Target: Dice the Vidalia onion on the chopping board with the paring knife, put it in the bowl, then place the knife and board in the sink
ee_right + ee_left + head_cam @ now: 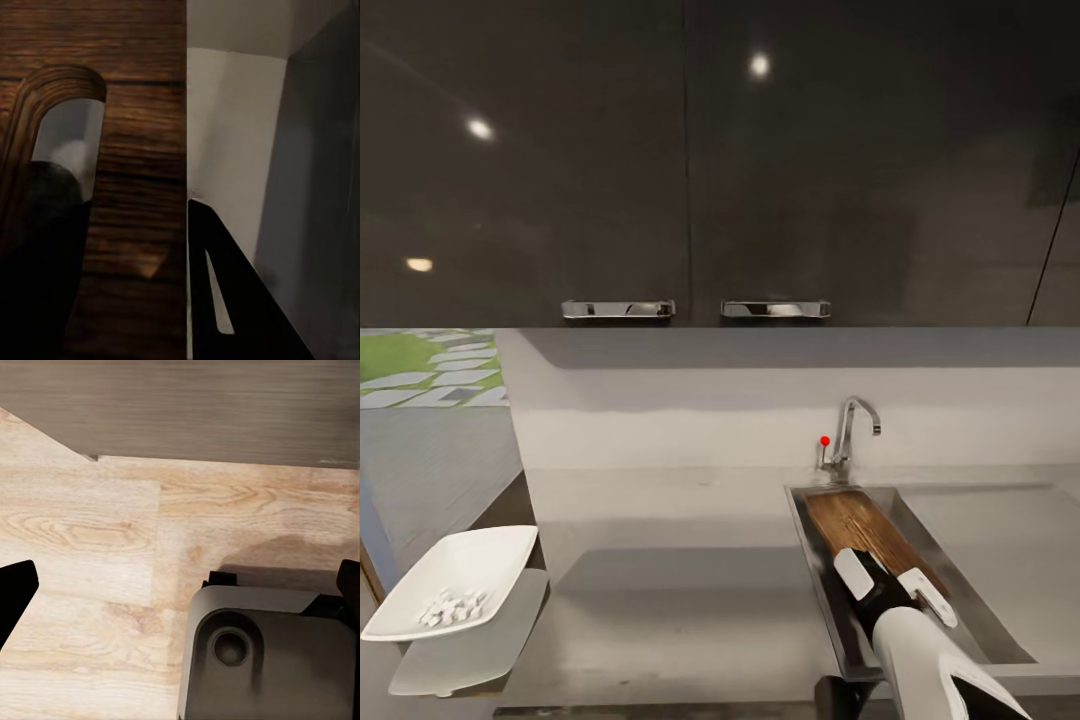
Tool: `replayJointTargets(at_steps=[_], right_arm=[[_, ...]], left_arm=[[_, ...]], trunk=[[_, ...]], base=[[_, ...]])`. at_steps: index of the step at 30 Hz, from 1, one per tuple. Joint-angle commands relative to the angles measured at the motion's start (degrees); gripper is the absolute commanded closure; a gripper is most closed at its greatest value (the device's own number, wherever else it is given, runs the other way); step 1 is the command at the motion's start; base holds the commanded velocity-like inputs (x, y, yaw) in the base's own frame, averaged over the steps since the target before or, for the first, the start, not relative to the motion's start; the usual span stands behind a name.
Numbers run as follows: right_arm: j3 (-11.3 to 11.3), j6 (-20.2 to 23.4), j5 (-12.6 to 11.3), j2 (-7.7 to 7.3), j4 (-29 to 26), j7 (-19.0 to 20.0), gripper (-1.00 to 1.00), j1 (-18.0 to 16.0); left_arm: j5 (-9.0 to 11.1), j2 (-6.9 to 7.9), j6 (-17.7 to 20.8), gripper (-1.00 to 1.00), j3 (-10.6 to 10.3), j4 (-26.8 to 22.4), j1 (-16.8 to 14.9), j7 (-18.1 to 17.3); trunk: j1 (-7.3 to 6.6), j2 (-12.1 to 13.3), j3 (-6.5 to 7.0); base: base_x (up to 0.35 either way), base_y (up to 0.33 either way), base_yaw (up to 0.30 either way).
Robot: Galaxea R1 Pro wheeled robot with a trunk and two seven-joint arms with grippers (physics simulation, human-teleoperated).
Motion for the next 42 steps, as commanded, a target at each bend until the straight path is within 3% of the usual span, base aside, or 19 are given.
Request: replayJointTargets(at_steps=[1, 4, 7, 11, 23, 42], right_arm=[[-0.58, -1.01, 0.06, -0.03, 0.60, 0.07, 1.00, -0.07], [-1.59, -1.63, 0.05, -0.51, 1.12, 0.10, 1.00, -0.07], [-2.55, -1.72, -0.05, -2.70, 1.32, 0.12, 1.00, -0.06], [-2.81, -1.72, 0.02, -3.13, 1.34, 0.12, 1.00, -0.06], [-2.73, -1.88, 0.05, -2.79, 4.01, 0.25, 1.00, -0.06], [-2.57, -1.81, -0.11, -2.48, 4.50, 0.30, 1.00, -0.06]], left_arm=[[0.49, -0.02, -0.37, -1.00, -0.47, 0.22, -0.10, 0.03], [0.49, -0.03, -0.37, -1.00, -0.46, 0.22, -0.10, 0.01], [0.49, -0.05, -0.37, -1.00, -0.48, 0.22, -0.10, 0.01], [0.49, -0.04, -0.37, -1.00, -0.47, 0.22, -0.10, 0.00], [0.49, -0.05, -0.37, -1.00, -0.50, 0.22, -0.10, 0.00], [0.49, -0.05, -0.37, -1.00, -0.52, 0.22, -0.10, 0.00]], trunk=[[0.02, -0.09, -0.09], [0.02, -0.09, -0.09], [0.02, -0.09, -0.09], [0.02, -0.09, -0.09], [0.02, -0.09, -0.15], [0.02, -0.09, -1.84]], base=[[0.000, 0.000, 0.000], [0.000, 0.000, 0.000], [0.000, 0.000, 0.000], [0.000, 0.000, 0.000], [0.000, 0.000, 0.000], [0.000, 0.000, 0.000]])
